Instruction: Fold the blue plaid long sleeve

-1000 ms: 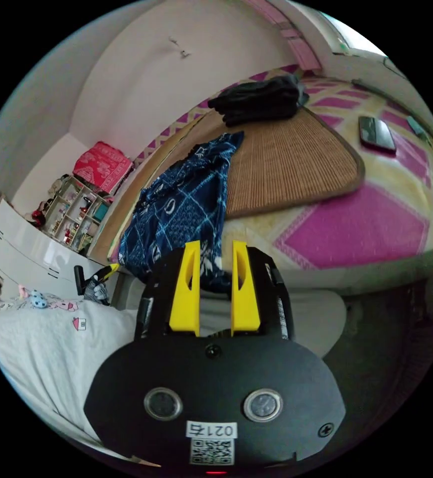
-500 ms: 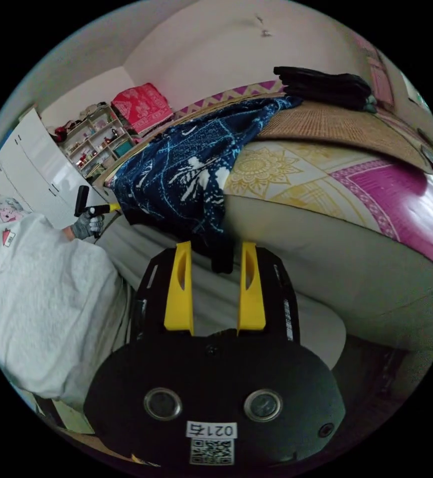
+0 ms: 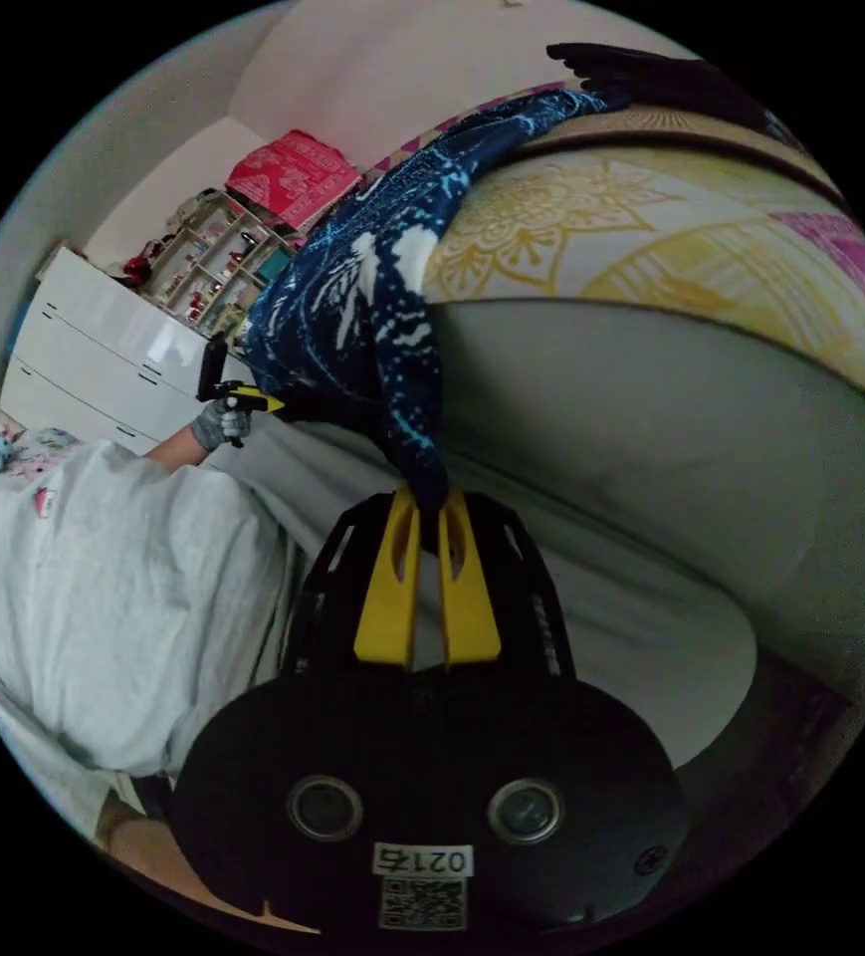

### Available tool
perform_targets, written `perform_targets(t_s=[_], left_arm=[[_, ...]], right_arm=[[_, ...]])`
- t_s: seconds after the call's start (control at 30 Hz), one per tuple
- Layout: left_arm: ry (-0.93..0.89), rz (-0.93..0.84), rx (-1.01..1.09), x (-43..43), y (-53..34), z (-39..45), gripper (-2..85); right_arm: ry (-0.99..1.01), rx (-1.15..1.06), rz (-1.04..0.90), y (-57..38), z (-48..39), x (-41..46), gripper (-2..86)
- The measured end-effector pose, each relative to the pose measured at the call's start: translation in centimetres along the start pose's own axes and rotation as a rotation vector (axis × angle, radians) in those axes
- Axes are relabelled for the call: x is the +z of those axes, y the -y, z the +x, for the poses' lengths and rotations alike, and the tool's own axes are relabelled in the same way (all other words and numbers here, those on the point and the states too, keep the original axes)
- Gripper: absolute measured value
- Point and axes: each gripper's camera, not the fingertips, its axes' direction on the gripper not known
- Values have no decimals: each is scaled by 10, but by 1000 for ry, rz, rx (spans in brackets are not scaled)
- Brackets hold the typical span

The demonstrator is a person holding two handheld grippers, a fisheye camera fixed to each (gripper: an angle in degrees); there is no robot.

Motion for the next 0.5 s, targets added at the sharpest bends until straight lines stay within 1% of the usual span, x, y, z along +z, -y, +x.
perform_targets(t_s=[0.1, 0.17, 0.23, 0.33, 0.4, 0.5], left_arm=[[-107, 54, 7, -26, -10, 15, -2], [-162, 154, 39, -56, -13, 39, -4], [-178, 235, 60, -82, -9, 57, -6], [-131, 328, 127, -125, 16, 89, -7], [-82, 339, 149, -145, 42, 104, -7], [-5, 361, 148, -175, 98, 115, -7]], right_arm=[[137, -29, 41, -17, -8, -28, 0], [195, -80, 86, -21, -21, -52, -2], [245, -158, 170, -18, -41, -88, -2], [242, -257, 252, 8, -64, -132, -1], [214, -281, 284, 35, -71, -155, 0], [214, -242, 334, 96, -63, -187, 1]])
